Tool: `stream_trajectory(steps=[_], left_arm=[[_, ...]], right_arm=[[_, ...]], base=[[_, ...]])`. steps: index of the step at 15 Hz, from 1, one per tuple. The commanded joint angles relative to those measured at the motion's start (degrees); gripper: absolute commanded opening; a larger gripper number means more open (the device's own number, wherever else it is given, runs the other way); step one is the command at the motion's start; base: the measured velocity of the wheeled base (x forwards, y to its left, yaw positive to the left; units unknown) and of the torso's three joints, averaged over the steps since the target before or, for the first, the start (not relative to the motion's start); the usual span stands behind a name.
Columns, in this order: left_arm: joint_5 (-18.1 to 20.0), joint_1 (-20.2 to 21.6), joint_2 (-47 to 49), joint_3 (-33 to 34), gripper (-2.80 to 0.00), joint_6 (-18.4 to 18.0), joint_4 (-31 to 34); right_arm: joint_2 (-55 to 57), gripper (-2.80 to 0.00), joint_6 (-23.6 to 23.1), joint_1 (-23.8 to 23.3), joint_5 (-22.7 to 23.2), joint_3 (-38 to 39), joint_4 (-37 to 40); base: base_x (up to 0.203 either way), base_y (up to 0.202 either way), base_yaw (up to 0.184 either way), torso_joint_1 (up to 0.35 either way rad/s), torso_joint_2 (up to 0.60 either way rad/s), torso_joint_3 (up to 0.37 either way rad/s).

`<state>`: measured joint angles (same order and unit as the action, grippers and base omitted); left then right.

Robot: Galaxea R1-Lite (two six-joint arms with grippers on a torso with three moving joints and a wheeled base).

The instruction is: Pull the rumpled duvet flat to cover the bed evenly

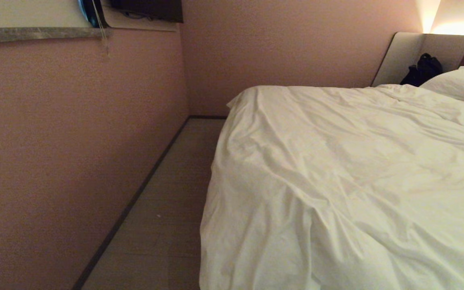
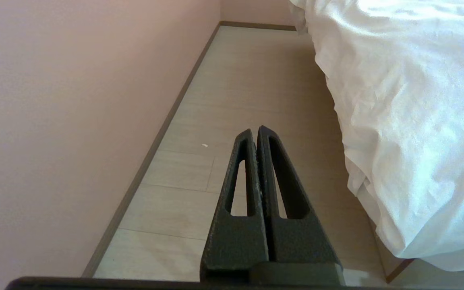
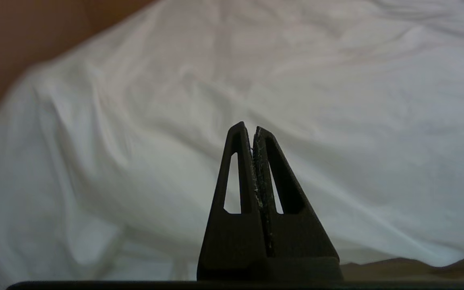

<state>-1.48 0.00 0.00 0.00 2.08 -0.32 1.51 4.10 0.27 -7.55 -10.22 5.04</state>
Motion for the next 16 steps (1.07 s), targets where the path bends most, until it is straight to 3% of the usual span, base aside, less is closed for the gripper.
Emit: stream_trajectory(steps=[1,5,8,11,14,16], left_arm=[[0.0,0.0,0.0,0.0,-2.8,0.0,0.0],[0.0,0.0,0.0,0.0,-2.8,0.1,0.0],[0.0,0.0,0.0,0.0,-2.8,0.0,0.0],[0.1,0.0,0.0,0.0,-2.8,-0.2,0.0],[0.2,0.0,0.0,0.0,-2.8,-0.5,0.0],[0.0,0.0,0.0,0.0,-2.8,-0.5,0.0]], right_arm=[[-1.4,-2.8,-1.9,0.0,1.2,3.6,-6.6],[-1.5,-2.8,-3.9,0.0,4.2,10.2,-12.3],[-1.5,-2.8,-4.5,0.0,6.7,10.2,-10.2],[-1.5,-2.8,-9.2,0.0,8.3,10.2,-4.8],[-1.5,-2.8,-7.9,0.0,8.2,10.2,-4.6],[-1.5,-2.8,-4.1,0.0,7.6,10.2,-4.8]], base=[[0.0,0.0,0.0,0.0,0.0,0.0],[0.0,0.0,0.0,0.0,0.0,0.0],[0.0,0.0,0.0,0.0,0.0,0.0],[0.0,0.0,0.0,0.0,0.0,0.0],[0.0,0.0,0.0,0.0,0.0,0.0],[0.0,0.0,0.0,0.0,0.0,0.0]])
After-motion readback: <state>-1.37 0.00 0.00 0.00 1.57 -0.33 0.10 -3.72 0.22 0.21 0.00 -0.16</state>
